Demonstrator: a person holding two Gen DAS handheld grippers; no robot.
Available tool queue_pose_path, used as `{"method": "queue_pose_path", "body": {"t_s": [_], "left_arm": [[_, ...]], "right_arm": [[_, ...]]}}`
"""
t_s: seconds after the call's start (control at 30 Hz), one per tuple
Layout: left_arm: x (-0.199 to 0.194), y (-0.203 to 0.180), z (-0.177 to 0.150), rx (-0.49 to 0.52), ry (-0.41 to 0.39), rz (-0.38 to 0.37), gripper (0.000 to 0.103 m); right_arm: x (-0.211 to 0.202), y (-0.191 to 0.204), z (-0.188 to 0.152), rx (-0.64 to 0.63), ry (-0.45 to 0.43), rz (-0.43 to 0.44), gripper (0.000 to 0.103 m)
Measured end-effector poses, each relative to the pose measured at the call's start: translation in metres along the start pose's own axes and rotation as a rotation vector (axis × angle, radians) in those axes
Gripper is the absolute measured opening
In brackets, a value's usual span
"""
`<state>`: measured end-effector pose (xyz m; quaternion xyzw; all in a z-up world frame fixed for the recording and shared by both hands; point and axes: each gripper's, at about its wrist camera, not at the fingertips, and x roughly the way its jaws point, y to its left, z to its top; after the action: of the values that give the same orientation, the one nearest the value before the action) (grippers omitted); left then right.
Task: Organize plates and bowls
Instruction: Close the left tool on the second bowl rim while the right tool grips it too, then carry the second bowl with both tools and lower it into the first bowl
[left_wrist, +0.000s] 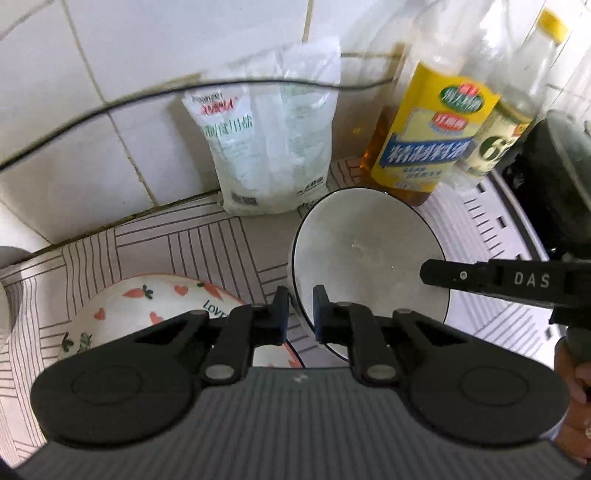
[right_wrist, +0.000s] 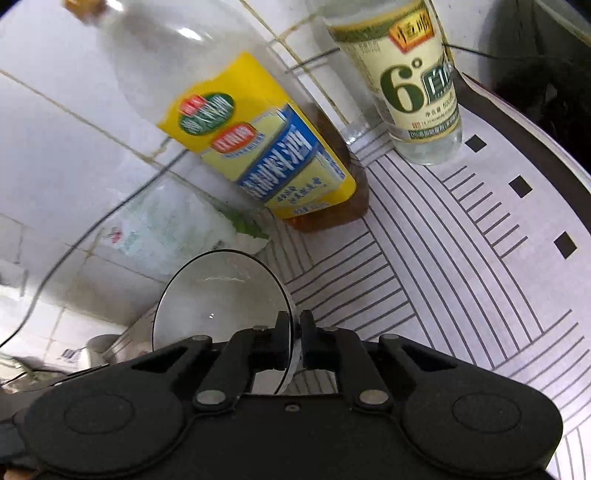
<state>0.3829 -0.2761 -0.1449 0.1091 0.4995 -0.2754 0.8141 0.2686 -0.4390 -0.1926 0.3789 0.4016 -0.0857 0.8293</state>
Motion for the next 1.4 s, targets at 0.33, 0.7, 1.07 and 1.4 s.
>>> {"method": "queue_pose_path", "body": {"t_s": [0.33,0.7,1.07,1.4], "left_arm": [[-0.065,-0.02,-0.015,0.034,0.003,-0.029,0.012],[-0.105,-0.063,-0.048,0.079,0.006,-0.063,0.012],[-0.087,-0.07,-0.078,0.057,0.104,-0.07,0.012],[-0.059,-0.071,-0.086,0.038,0.185,-0.08,0.013]], "right_arm": [[-0.067,0.021,-0.022,-0.145,-0.053,0.034,0.01],[-0.126,0.007,-0.055,-0.29,-0.062,-0.013,0.01],[-0.122,-0.016,-0.087,-0.304,-0.028,-0.039,0.01],[-0.107,-0.013,-0.098,-0.434,-0.039,-0.131,0.01]]}}
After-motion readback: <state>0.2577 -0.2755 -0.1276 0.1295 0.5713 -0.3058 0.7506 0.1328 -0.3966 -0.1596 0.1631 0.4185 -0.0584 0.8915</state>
